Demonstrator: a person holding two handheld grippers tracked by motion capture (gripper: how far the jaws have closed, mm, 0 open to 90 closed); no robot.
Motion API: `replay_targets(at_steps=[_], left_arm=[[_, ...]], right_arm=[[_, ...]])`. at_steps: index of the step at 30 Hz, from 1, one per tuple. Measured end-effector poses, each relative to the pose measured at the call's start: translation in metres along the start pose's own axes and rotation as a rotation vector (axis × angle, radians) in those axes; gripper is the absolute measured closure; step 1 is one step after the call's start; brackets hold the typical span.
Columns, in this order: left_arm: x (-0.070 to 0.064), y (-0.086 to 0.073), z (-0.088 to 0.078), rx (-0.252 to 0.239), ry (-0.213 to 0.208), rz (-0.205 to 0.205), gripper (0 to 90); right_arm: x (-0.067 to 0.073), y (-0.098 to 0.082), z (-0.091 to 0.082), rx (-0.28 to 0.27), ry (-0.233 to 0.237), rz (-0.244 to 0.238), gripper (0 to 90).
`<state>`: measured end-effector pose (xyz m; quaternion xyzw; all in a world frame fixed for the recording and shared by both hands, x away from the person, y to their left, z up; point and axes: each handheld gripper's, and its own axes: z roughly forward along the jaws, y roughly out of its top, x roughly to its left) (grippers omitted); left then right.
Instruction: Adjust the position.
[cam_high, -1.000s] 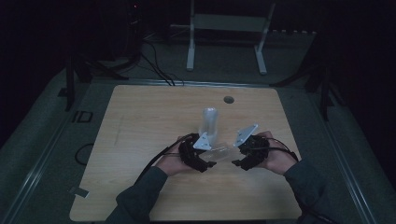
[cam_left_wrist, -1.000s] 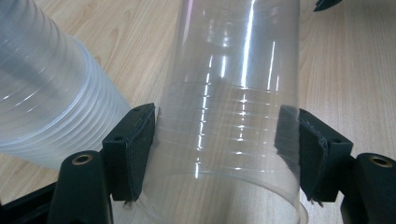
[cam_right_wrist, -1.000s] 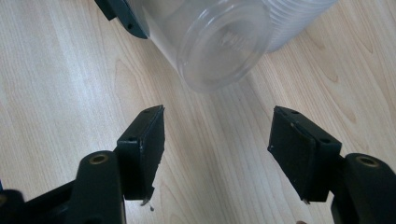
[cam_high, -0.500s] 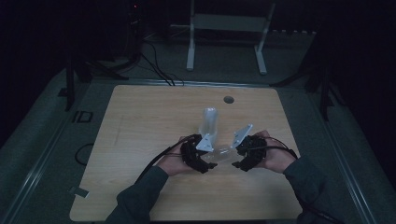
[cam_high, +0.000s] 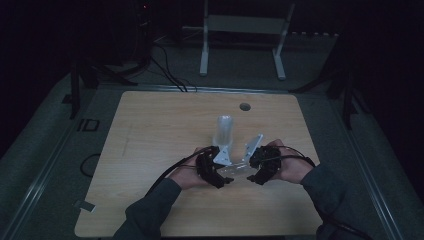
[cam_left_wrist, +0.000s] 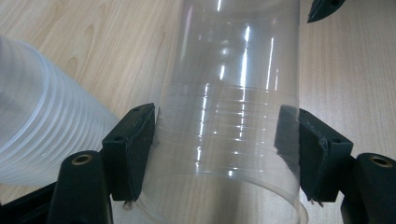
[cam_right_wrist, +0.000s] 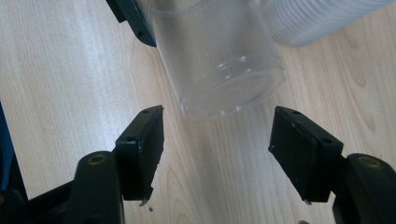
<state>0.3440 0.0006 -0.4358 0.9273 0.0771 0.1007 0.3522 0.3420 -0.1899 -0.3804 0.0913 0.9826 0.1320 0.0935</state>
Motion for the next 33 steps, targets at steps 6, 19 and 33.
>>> replay_targets(at_steps=[6,19,33], left_arm=[[-0.002,0.0,0.002,0.0,-0.009,0.002,29.8],[-0.006,0.004,0.003,-0.016,-0.026,0.016,29.7],[-0.011,0.007,0.001,-0.029,-0.006,0.053,29.3]], right_arm=[[0.0,0.003,0.004,0.025,0.002,-0.013,33.9],[0.0,0.013,0.008,0.04,0.034,-0.043,33.8],[0.002,0.013,0.013,0.053,0.067,-0.045,38.9]])
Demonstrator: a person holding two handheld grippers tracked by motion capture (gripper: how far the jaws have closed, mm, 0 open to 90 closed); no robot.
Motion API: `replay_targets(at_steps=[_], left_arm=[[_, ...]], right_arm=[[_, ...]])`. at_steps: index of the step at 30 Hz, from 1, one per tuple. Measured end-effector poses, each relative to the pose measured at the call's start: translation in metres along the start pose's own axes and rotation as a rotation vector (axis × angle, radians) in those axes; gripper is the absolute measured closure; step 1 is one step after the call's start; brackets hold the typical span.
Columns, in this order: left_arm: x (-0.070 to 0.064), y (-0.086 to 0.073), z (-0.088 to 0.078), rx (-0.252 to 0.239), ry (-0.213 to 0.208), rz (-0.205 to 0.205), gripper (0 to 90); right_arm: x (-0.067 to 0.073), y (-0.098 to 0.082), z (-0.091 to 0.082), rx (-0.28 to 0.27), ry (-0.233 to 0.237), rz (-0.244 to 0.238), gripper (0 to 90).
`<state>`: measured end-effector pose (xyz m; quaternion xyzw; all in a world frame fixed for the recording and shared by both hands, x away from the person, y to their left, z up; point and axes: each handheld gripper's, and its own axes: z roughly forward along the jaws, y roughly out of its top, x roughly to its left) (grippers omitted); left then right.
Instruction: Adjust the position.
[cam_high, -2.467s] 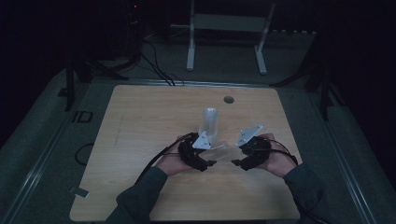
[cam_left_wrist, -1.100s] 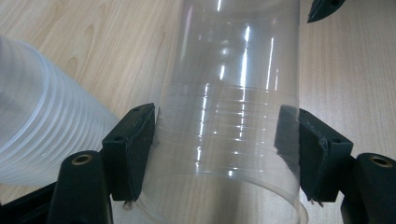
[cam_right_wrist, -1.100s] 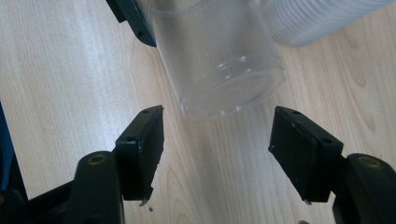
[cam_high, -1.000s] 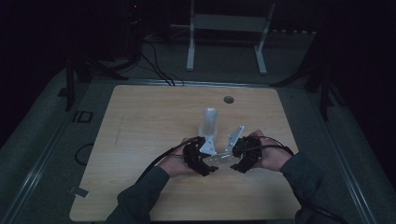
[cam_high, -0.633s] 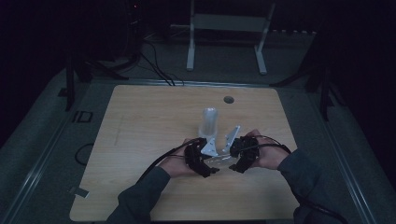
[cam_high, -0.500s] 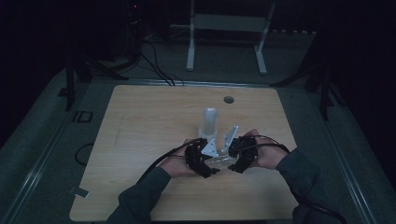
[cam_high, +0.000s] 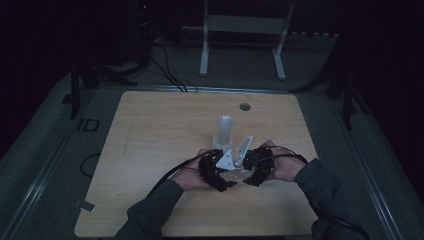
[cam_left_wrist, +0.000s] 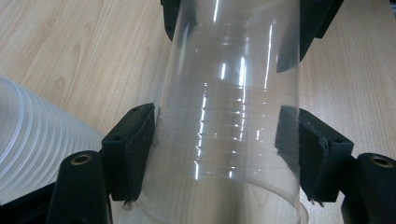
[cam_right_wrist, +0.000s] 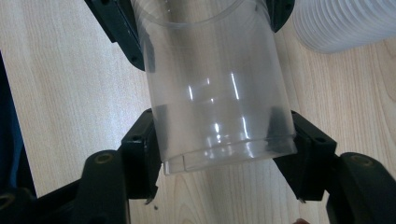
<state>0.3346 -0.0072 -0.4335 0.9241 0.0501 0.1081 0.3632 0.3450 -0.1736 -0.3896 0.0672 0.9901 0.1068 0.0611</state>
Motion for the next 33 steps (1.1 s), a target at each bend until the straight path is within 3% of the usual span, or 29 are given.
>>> replay_targets(at_steps=[7,16,25,33], left_arm=[[-0.001,0.001,0.001,-0.001,0.005,0.008,26.1],[-0.001,0.001,0.0,-0.01,0.005,-0.015,19.4],[0.002,0.003,-0.006,-0.042,0.0,-0.044,18.5],[0.004,0.002,-0.01,-0.061,0.022,-0.053,20.1]], right_arm=[[0.0,-0.001,-0.001,-0.002,-0.002,-0.005,40.8],[0.0,-0.004,0.001,-0.004,-0.003,-0.02,41.2],[-0.001,-0.009,0.004,-0.004,-0.009,0.002,41.2],[-0.004,-0.018,0.005,-0.003,-0.026,0.042,41.2]])
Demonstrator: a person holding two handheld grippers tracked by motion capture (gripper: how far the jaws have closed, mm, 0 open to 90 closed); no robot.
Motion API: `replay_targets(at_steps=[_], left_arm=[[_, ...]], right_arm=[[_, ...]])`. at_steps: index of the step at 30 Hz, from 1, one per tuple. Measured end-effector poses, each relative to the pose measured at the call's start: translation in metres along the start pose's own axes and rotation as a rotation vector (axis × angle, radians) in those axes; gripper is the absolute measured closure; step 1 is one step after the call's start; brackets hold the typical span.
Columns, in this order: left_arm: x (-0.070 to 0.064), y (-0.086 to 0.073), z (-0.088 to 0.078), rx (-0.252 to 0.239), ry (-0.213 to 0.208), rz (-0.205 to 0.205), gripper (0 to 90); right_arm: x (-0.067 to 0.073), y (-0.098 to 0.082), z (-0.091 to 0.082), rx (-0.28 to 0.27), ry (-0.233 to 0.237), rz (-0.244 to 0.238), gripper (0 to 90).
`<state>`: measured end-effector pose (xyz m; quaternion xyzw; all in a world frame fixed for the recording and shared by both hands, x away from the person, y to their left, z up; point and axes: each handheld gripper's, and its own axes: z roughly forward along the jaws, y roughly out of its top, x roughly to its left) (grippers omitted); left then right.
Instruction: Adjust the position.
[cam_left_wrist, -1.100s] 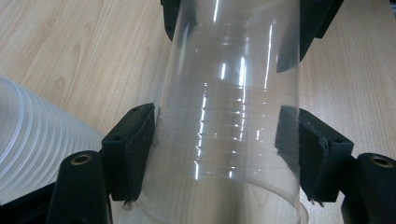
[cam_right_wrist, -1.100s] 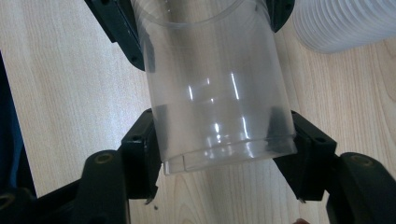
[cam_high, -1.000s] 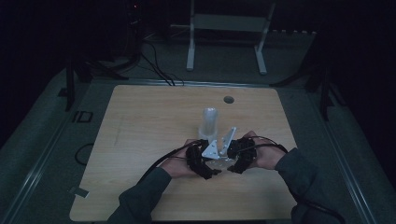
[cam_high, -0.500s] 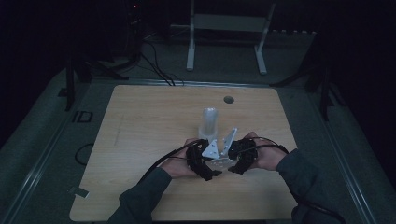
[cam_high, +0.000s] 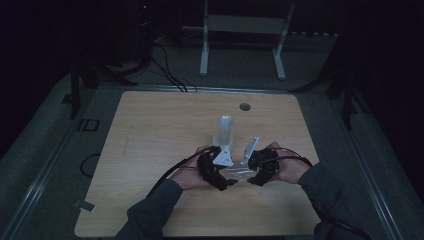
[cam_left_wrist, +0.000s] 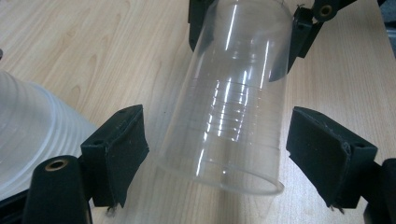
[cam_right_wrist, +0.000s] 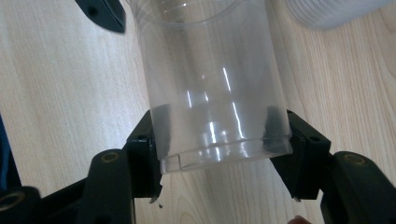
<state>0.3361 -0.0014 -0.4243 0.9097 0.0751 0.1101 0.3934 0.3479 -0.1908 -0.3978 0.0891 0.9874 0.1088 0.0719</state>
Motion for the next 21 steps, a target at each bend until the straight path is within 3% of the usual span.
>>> replay_targets(at_steps=[21], left_arm=[[0.01,-0.008,-0.009,-0.053,0.048,-0.074,29.1]], right_arm=[[-0.007,-0.022,0.003,-0.041,-0.046,0.134,41.2]])
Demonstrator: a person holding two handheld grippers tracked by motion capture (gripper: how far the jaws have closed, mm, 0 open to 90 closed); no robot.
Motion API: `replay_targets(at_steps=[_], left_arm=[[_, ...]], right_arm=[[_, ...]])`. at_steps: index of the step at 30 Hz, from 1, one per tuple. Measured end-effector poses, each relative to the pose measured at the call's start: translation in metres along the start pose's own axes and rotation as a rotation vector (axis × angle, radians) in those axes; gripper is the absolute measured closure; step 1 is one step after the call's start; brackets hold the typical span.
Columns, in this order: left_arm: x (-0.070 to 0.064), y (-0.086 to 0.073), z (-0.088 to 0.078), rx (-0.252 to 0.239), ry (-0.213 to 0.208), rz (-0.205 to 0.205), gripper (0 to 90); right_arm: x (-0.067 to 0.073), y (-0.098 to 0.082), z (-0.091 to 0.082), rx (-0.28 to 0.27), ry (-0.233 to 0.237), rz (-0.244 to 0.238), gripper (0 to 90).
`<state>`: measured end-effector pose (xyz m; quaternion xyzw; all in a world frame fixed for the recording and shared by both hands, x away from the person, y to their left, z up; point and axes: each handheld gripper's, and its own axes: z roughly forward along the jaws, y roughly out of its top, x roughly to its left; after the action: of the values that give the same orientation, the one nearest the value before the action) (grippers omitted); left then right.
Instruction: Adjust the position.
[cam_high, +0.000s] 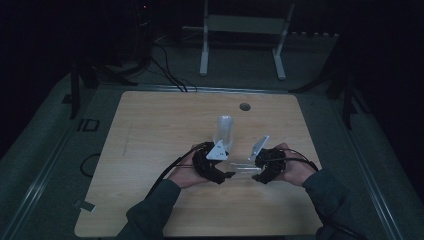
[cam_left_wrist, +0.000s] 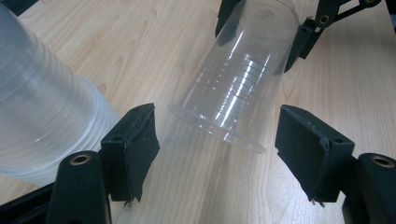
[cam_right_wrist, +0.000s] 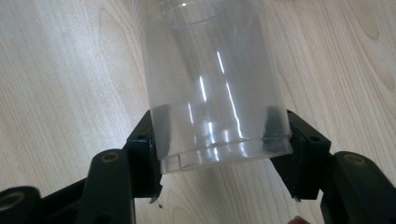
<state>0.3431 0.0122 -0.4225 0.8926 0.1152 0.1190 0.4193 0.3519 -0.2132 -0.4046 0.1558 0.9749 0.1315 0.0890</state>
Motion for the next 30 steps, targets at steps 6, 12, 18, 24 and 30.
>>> replay_targets(at_steps=[6,12,18,24,30], left_arm=[[0.002,-0.002,-0.002,-0.017,0.015,-0.025,29.1],[0.005,-0.004,-0.004,-0.028,0.036,-0.042,27.3],[0.008,-0.005,-0.008,-0.037,0.057,-0.056,26.3],[0.009,-0.005,-0.008,-0.033,0.057,-0.063,26.3],[0.01,-0.006,-0.008,-0.042,0.058,-0.073,26.3]], right_arm=[[-0.001,-0.008,0.001,-0.041,-0.003,0.042,41.2],[-0.002,-0.016,0.0,-0.09,-0.019,0.082,41.2],[-0.004,-0.024,-0.003,-0.154,-0.025,0.132,41.3],[-0.003,-0.03,-0.002,-0.194,-0.037,0.161,41.3],[-0.002,-0.036,-0.003,-0.248,-0.046,0.201,41.3]])
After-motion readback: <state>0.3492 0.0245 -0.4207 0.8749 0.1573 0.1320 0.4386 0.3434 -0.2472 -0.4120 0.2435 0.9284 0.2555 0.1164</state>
